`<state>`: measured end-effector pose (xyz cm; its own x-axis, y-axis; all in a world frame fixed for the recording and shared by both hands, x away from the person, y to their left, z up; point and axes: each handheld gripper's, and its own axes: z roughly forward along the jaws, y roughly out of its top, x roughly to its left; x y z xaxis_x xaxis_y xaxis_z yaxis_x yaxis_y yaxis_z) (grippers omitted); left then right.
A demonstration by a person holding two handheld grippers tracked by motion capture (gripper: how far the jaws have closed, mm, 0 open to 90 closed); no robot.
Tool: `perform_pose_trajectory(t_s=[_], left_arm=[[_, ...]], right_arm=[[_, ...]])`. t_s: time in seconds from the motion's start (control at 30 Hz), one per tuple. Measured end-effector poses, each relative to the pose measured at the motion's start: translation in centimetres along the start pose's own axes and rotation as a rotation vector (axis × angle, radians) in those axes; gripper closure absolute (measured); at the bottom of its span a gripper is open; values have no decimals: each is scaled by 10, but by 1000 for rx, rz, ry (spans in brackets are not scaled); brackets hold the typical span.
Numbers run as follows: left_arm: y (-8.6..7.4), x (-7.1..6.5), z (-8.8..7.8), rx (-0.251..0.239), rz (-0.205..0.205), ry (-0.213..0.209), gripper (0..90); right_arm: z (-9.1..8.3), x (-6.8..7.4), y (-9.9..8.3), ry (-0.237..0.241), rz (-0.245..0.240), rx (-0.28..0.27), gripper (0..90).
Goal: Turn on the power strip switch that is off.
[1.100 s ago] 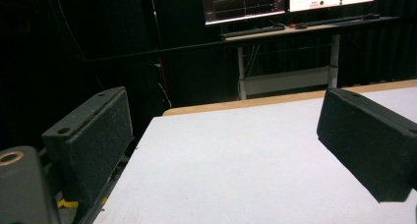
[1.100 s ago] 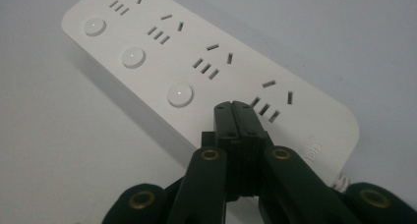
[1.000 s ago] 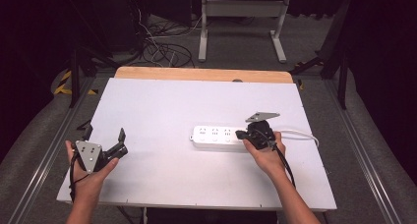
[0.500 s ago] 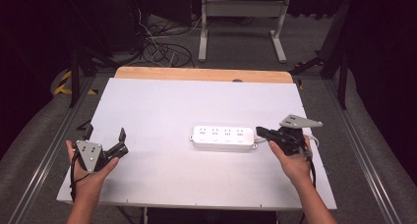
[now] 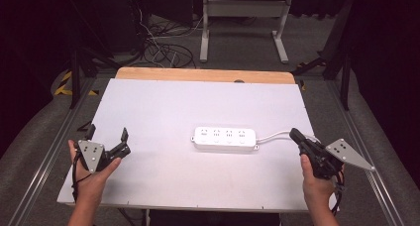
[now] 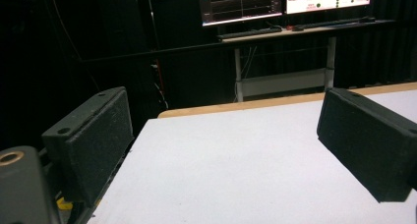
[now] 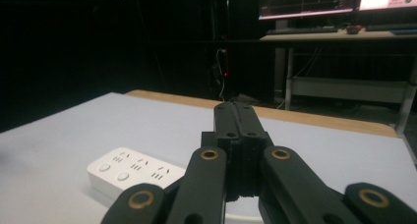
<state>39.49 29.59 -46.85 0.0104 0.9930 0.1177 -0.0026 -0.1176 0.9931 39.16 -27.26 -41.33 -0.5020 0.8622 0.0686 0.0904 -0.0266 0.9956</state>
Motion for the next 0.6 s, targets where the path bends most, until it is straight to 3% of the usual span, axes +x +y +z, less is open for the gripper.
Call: perform_pose_trajectory(t_s=[0.13, 0.33, 0.37, 0.5, 0.53, 0.57, 0.6], left_arm=[[0, 1, 1, -1, -9, 3, 71], [0, -1, 3, 1, -6, -6, 71], [0, -2, 3, -1, -3, -6, 71], [0, 0, 2, 1, -5, -4, 71], [0, 0, 2, -1, -10, -3, 71], [0, 1, 2, -1, -11, -2, 71], [0, 1, 2, -2, -11, 0, 71]], right_arm=[[-7, 1, 1, -10, 9, -21, 900], [-8, 0, -1, -41, -14, -21, 899], [-8, 0, 0, -46, -12, -27, 841], [-8, -1, 0, -67, -11, -39, 789], [-7, 0, -1, -86, -22, -48, 650], [-7, 0, -1, -86, -22, -48, 650], [-7, 0, -2, -97, -30, -64, 551]])
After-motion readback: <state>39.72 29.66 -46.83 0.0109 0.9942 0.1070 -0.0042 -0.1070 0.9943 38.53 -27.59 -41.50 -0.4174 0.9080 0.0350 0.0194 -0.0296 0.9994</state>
